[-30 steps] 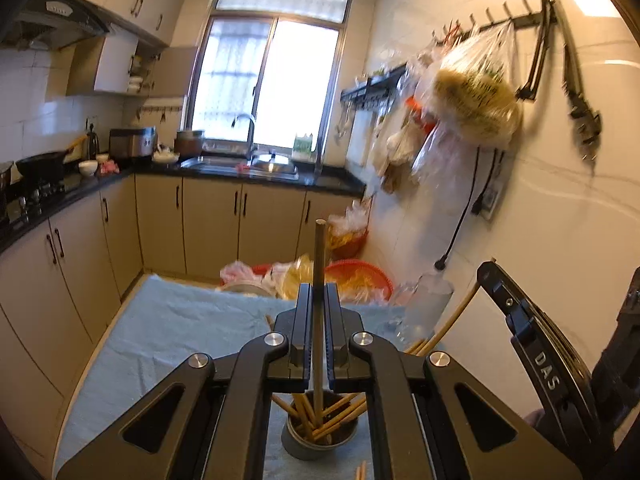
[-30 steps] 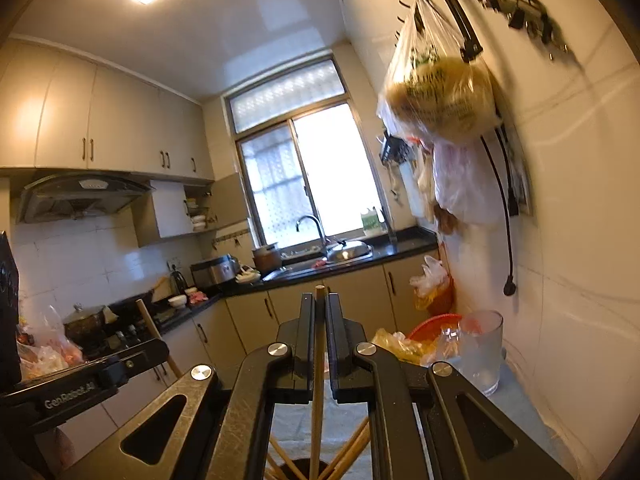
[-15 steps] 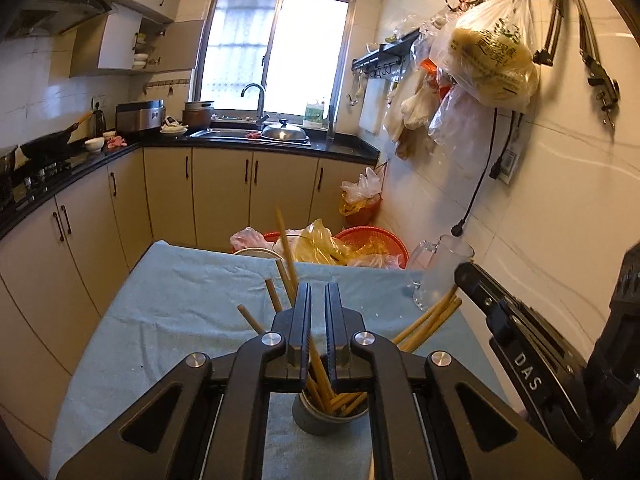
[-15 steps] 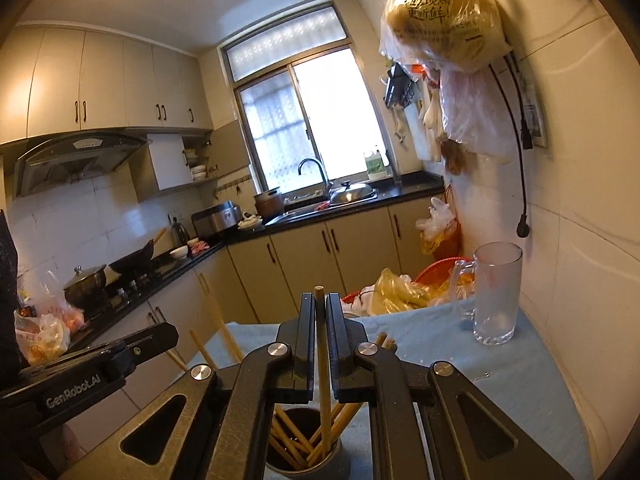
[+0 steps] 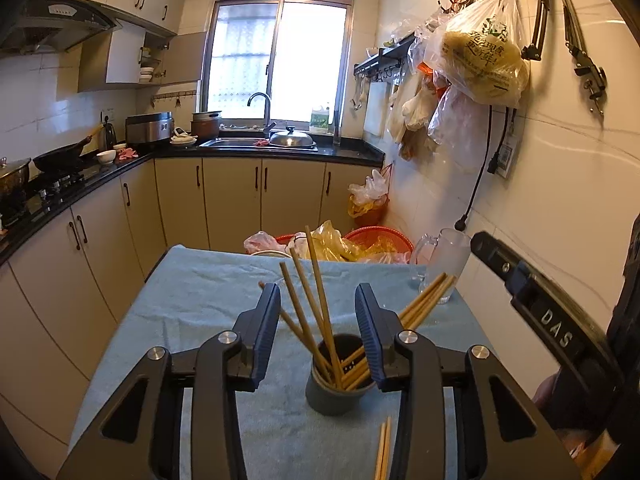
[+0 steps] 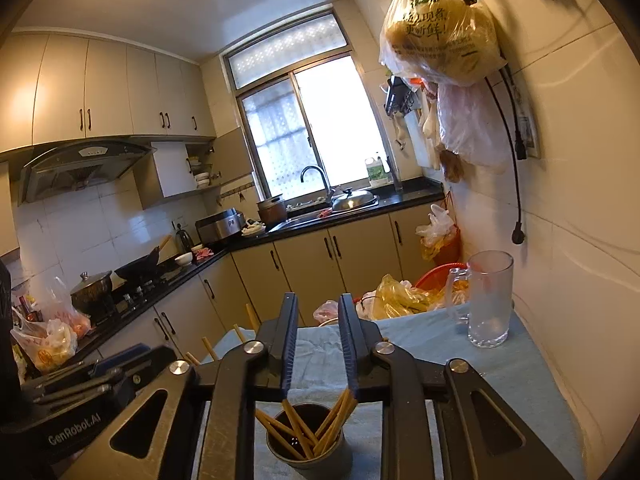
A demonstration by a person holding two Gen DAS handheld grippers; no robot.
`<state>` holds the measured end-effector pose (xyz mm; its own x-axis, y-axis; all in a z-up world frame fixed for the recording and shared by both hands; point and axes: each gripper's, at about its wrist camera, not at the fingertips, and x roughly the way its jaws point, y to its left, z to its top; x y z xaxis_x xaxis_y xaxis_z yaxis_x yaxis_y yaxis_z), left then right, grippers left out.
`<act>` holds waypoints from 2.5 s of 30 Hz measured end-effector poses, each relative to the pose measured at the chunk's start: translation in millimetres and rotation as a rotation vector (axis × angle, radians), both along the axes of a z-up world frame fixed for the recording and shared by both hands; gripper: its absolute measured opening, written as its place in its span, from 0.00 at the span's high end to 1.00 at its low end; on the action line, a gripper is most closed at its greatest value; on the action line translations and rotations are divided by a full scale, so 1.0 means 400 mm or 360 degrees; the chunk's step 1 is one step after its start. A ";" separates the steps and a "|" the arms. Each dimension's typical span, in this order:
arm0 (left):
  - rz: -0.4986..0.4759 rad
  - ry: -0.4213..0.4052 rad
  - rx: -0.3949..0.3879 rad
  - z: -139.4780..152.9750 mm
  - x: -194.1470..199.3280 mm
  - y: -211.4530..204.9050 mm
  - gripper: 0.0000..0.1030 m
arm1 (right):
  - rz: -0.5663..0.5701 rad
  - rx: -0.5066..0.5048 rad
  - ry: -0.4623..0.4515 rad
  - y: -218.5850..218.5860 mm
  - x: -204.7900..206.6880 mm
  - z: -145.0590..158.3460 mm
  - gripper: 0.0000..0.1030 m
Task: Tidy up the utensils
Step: 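Lower the left tool's chopstick into the cup and open while the right tool releases its own, then move both open tools back to the remaining chopsticks on the towel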
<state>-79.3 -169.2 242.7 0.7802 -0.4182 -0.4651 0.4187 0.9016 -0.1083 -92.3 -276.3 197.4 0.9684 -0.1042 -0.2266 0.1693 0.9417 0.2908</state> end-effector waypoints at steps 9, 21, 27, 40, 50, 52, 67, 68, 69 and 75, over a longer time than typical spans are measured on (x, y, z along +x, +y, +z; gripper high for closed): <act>0.0028 0.0010 0.0035 -0.001 -0.097 0.037 0.53 | -0.0029 -0.0035 0.0025 0.023 -0.087 0.026 0.60; 0.0089 0.0149 -0.0007 -0.073 -0.226 0.131 0.45 | -0.0030 -0.0021 0.0131 0.048 -0.235 -0.002 0.53; 0.0136 0.0199 0.0010 -0.109 -0.277 0.176 0.44 | -0.0006 -0.0008 0.0206 0.077 -0.298 -0.037 0.49; 0.0212 0.0325 0.0053 -0.188 -0.288 0.234 0.39 | 0.0037 0.0000 0.0451 0.110 -0.349 -0.151 0.45; -0.0074 0.0619 0.0097 -0.353 -0.240 0.147 0.39 | 0.0120 0.0206 0.0777 0.048 -0.296 -0.330 0.49; -0.0178 0.0671 0.0130 -0.388 -0.236 0.104 0.39 | 0.0127 0.0244 0.0789 0.037 -0.292 -0.351 0.54; -0.0351 0.0775 0.0293 -0.511 -0.203 -0.043 0.76 | 0.0135 0.0387 0.0752 -0.026 -0.293 -0.416 0.54; -0.0358 0.0781 0.0276 -0.513 -0.199 -0.039 0.76 | 0.0138 0.0389 0.0749 -0.027 -0.293 -0.418 0.54; -0.0376 0.0785 0.0245 -0.512 -0.199 -0.038 0.76 | 0.0142 0.0390 0.0746 -0.025 -0.293 -0.417 0.54; -0.0449 0.0769 0.0201 -0.503 -0.211 -0.053 0.77 | 0.0161 0.0394 0.0742 -0.022 -0.295 -0.424 0.54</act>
<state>-163.6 -190.4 41.6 0.3328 -0.4974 -0.8011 0.5747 0.7806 -0.2459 -210.4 -285.0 28.0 0.7615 0.0955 -0.6411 0.2457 0.8728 0.4218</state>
